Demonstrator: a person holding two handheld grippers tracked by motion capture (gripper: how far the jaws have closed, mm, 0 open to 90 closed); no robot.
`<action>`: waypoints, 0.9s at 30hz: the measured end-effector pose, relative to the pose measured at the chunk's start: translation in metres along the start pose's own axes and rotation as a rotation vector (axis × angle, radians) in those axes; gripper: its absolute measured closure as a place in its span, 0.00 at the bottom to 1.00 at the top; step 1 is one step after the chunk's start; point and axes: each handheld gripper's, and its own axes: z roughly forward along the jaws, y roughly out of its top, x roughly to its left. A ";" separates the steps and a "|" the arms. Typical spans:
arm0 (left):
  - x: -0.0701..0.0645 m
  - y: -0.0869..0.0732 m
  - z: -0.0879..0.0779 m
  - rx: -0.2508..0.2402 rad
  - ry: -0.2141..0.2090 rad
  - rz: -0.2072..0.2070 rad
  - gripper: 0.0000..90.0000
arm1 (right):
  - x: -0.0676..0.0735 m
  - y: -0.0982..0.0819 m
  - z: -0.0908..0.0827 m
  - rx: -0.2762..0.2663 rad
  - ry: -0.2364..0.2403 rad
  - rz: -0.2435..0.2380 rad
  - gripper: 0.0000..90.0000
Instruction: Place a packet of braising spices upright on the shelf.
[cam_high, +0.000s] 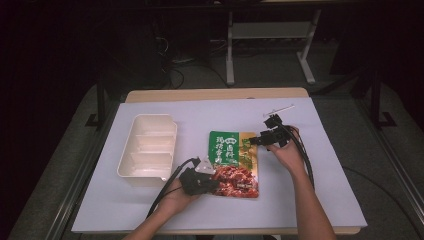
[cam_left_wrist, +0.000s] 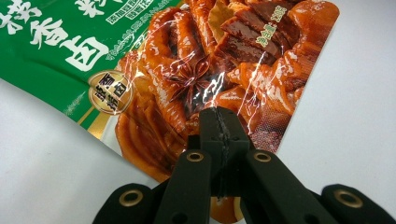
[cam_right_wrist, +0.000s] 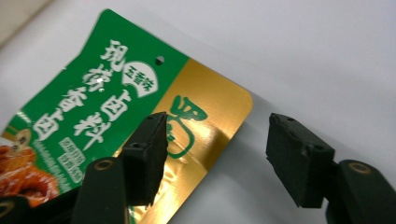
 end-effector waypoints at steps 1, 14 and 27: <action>-0.001 0.000 0.000 -0.002 -0.001 -0.005 1.00 | -0.001 0.000 0.002 0.003 -0.006 0.003 0.44; -0.001 0.000 0.000 0.006 0.002 0.005 1.00 | -0.003 -0.002 0.017 0.026 0.061 0.046 0.60; -0.002 0.000 0.000 0.003 0.011 0.008 1.00 | 0.005 -0.003 0.001 -0.023 0.203 0.036 0.73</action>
